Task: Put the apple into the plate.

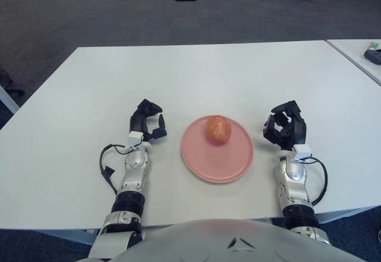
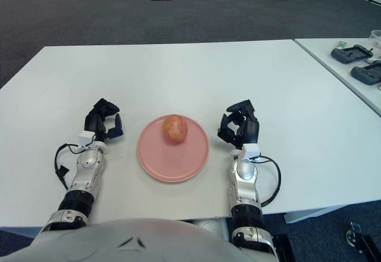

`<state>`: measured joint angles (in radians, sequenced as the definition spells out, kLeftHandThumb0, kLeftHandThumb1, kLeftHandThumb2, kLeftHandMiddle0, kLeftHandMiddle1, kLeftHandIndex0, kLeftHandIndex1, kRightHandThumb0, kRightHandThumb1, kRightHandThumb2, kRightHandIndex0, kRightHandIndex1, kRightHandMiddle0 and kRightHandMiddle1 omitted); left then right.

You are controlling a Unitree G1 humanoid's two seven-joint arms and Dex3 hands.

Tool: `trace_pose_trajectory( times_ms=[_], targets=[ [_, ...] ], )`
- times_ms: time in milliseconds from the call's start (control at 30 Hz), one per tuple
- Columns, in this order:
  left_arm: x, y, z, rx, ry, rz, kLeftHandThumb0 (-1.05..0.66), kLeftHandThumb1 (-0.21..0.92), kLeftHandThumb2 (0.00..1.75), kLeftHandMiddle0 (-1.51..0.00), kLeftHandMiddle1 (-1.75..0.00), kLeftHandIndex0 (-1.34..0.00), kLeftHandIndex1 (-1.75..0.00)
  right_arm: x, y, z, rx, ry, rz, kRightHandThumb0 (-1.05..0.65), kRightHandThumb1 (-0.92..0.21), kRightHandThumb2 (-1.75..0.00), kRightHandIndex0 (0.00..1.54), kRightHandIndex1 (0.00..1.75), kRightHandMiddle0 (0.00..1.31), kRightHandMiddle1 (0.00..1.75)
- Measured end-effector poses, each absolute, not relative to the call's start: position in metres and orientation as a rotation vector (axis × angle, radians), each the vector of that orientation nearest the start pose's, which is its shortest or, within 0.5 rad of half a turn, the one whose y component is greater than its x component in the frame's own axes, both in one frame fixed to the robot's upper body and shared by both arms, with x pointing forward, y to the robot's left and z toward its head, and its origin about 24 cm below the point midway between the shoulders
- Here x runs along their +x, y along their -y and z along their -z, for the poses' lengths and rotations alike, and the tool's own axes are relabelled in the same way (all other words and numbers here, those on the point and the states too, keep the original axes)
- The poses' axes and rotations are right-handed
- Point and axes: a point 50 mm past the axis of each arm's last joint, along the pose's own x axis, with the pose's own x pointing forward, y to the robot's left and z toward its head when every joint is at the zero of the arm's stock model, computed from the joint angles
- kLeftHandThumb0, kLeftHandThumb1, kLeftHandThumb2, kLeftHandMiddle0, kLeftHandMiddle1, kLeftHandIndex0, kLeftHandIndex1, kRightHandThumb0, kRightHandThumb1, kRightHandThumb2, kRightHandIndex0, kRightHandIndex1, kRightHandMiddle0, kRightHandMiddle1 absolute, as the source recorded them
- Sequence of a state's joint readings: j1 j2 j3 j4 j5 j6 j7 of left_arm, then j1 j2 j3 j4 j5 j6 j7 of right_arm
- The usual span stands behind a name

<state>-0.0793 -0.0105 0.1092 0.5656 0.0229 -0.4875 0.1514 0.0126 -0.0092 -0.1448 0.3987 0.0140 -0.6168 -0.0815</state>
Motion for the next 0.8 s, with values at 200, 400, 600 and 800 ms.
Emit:
trace_pose_trajectory(
  times_ms=[200,400,600,800],
  targets=[
    [0.2457,-0.172,0.0212,-0.006,-0.003,-0.225,-0.52,0.21,1.46,-1.31,-1.75,-0.7,-1.75,0.2299,0.1895,0.0045,0.015,0.063,0.147,-0.44,-0.43,-1.18,0.93,1.75,0.52,1.75],
    [0.2455,-0.1722,0.0213,-0.007,-0.005,-0.224,-0.52,0.22,1.45,-1.32,-1.75,-0.7,-1.75,0.2314,0.1921,0.0029,0.007,-0.019,0.086,-0.44,-0.45,-1.16,0.9,1.75,0.51,1.75],
    [0.2451,-0.1725,0.0212,-0.006,-0.006,-0.224,-0.52,0.22,1.45,-1.32,-1.75,-0.7,-1.75,0.2326,0.192,0.0016,0.012,-0.082,0.056,-0.44,-0.45,-1.16,0.89,1.75,0.51,1.75],
    [0.2446,-0.1728,0.0211,-0.003,-0.007,-0.224,-0.52,0.22,1.44,-1.3,-1.75,-0.69,-1.75,0.2339,0.1894,0.0006,0.049,-0.126,0.057,-0.44,-0.45,-1.16,0.86,1.75,0.51,1.75]
  ],
)
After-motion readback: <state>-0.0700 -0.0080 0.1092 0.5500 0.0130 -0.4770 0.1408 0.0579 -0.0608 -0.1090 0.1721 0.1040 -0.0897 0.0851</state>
